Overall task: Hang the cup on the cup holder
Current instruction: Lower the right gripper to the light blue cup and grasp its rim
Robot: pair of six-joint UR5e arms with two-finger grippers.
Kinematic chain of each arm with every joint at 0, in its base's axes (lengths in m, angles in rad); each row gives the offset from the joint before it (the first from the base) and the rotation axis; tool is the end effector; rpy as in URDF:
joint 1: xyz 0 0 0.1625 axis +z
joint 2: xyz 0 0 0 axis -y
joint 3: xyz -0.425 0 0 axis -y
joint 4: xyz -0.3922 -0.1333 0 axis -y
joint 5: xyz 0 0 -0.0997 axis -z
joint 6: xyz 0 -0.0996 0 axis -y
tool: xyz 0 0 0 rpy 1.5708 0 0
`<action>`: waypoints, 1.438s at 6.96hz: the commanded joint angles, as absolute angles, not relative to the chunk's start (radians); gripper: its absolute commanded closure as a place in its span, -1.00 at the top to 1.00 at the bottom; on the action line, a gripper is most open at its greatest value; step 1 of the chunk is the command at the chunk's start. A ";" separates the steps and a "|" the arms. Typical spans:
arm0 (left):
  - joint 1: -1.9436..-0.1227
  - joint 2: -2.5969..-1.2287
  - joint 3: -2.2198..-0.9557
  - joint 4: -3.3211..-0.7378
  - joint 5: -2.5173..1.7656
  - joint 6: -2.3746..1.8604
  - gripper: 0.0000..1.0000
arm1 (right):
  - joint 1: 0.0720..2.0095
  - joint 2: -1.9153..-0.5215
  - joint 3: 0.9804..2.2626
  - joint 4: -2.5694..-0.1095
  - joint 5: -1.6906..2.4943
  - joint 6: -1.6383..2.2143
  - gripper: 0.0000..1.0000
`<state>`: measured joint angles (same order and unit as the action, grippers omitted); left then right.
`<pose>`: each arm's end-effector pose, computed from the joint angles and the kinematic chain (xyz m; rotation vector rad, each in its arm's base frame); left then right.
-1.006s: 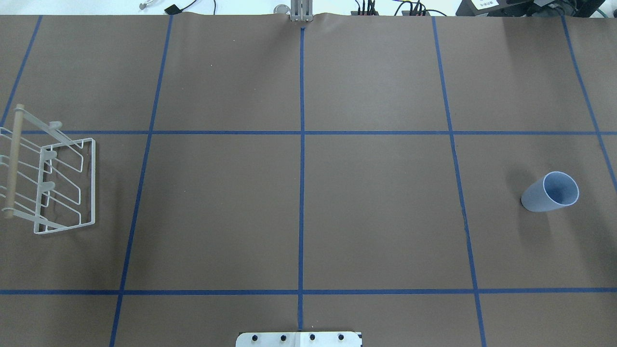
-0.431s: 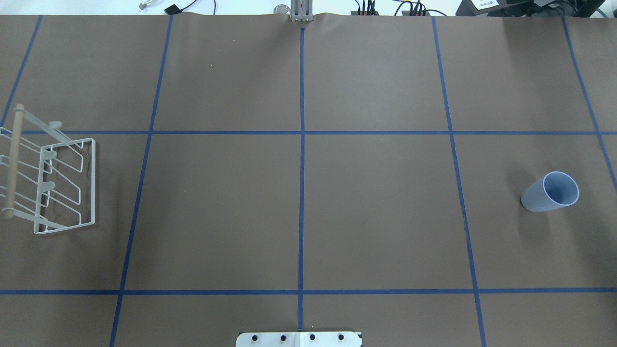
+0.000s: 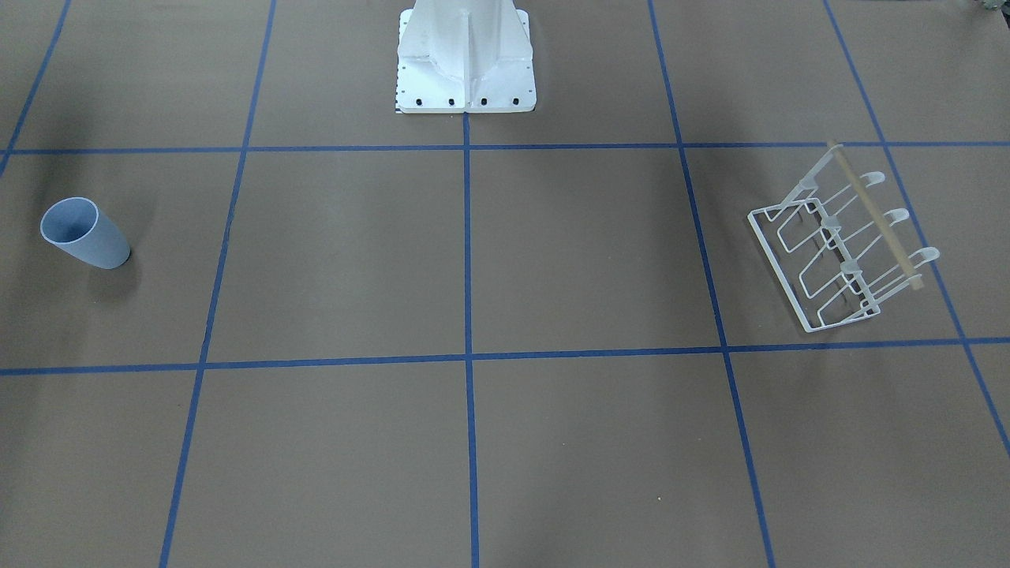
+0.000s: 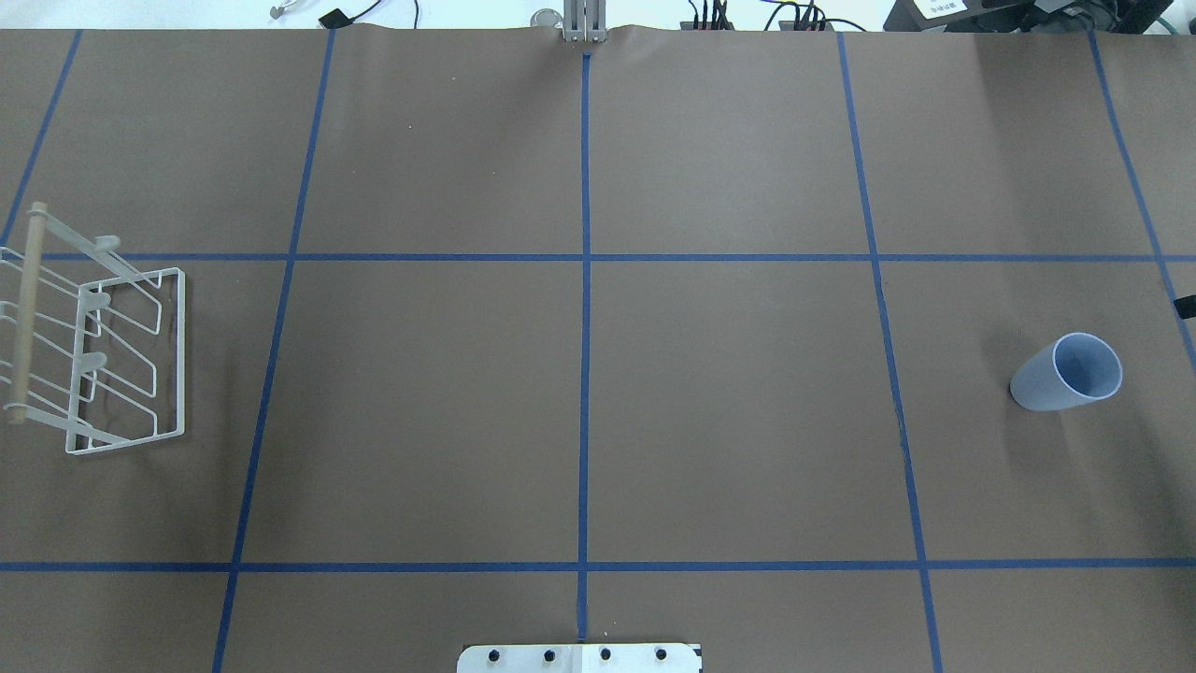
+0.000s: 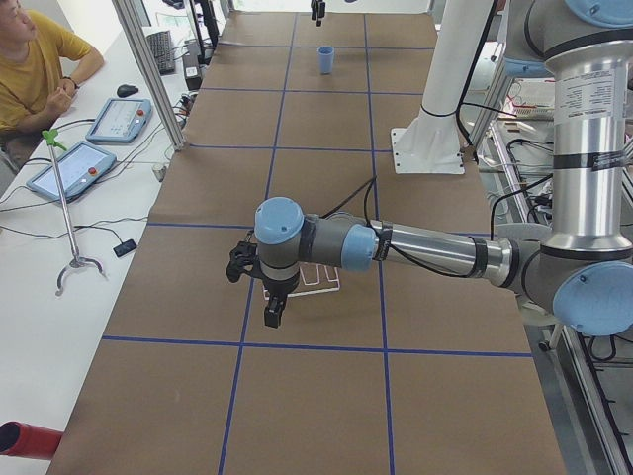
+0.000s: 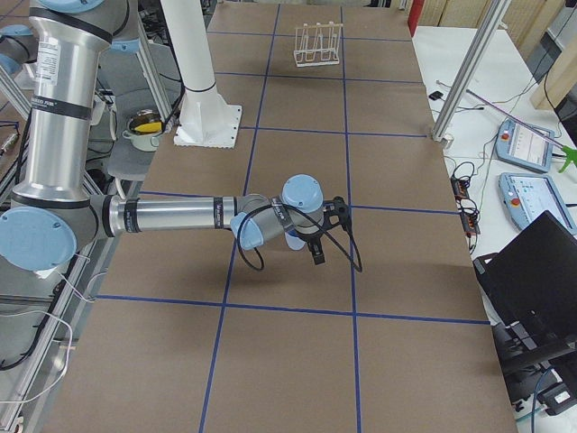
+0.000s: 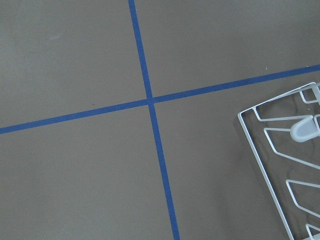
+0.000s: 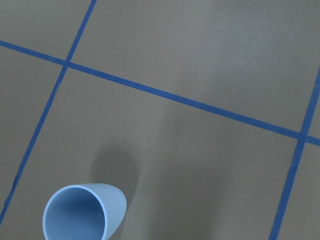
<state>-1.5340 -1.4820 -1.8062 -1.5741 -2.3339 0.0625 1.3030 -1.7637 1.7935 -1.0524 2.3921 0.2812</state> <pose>-0.0475 -0.4617 0.5848 0.1525 0.7604 0.1515 -0.0558 -0.4316 0.5739 0.2804 -0.9100 -0.2126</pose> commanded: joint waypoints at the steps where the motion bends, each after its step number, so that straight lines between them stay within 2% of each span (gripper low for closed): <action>1: -1.532 -1.480 -1.804 -1.574 -2.335 0.063 0.98 | 1.209 -1.782 1.799 -0.977 2.335 0.387 0.94; 4: -1.532 -1.471 -1.805 -1.574 -2.338 0.063 0.98 | 1.154 -1.784 1.799 -0.977 2.316 0.387 0.80; 5: -1.534 -1.471 -1.804 -1.574 -2.338 0.063 0.98 | 1.123 -1.784 1.799 -0.979 2.313 0.387 0.54; 7: -1.532 -1.471 -1.804 -1.574 -2.338 0.063 0.98 | 1.080 -1.784 1.796 -0.979 2.309 0.387 0.27; 8: -1.532 -1.471 -1.802 -1.574 -2.338 0.063 0.98 | 1.063 -1.784 1.795 -0.979 2.303 0.387 -0.22; 9: -1.532 -1.471 -1.802 -1.574 -2.338 0.063 0.98 | 1.054 -1.783 1.795 -0.980 2.295 0.385 -0.87; 10: -1.532 -1.471 -1.802 -1.574 -2.338 0.063 0.98 | 1.055 -1.782 1.799 -0.979 2.295 0.382 -1.00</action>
